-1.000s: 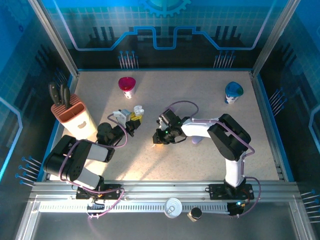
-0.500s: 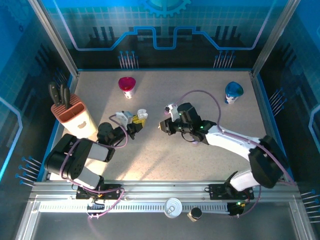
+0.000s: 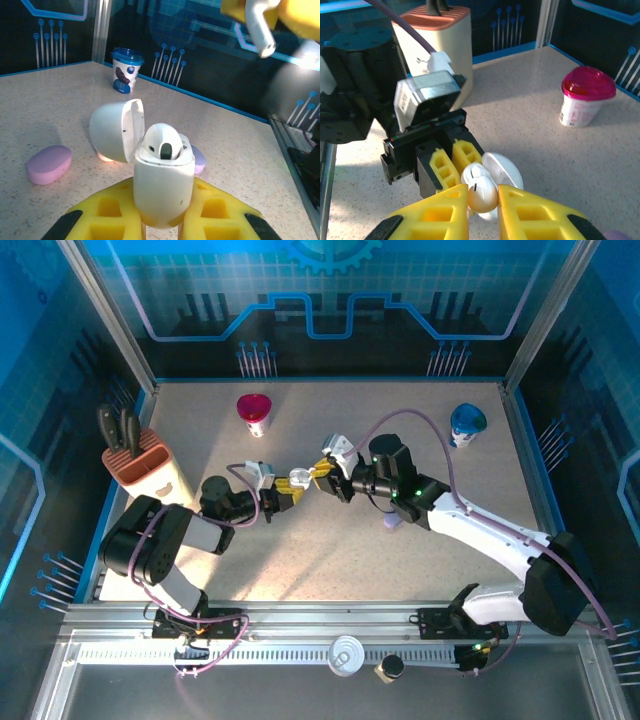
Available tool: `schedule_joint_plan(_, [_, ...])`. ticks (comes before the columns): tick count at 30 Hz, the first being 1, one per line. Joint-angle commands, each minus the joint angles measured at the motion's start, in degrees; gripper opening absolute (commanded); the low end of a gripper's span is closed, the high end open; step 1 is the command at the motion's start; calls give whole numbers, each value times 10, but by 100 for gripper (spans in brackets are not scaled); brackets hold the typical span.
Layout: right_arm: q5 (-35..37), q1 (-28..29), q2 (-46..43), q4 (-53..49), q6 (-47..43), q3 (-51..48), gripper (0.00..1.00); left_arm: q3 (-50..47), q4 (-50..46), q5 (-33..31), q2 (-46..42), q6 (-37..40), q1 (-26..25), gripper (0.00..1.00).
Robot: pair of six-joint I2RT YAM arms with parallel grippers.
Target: Insert the wireless bluetooth earbuds into the charging case
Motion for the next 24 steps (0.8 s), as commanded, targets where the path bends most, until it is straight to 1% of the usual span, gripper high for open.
schedule_joint_plan(1, [-36, 7, 2, -13, -56, 25, 19, 15, 16, 46, 7, -16, -1, 6])
schedule_joint_plan(9, [-49, 7, 27, -21, -79, 35, 18, 25, 16, 75, 6, -28, -10, 6])
schedule_joint_plan(24, [-49, -2, 49, -30, -80, 26, 18, 24, 16, 74, -9, -29, -11, 7])
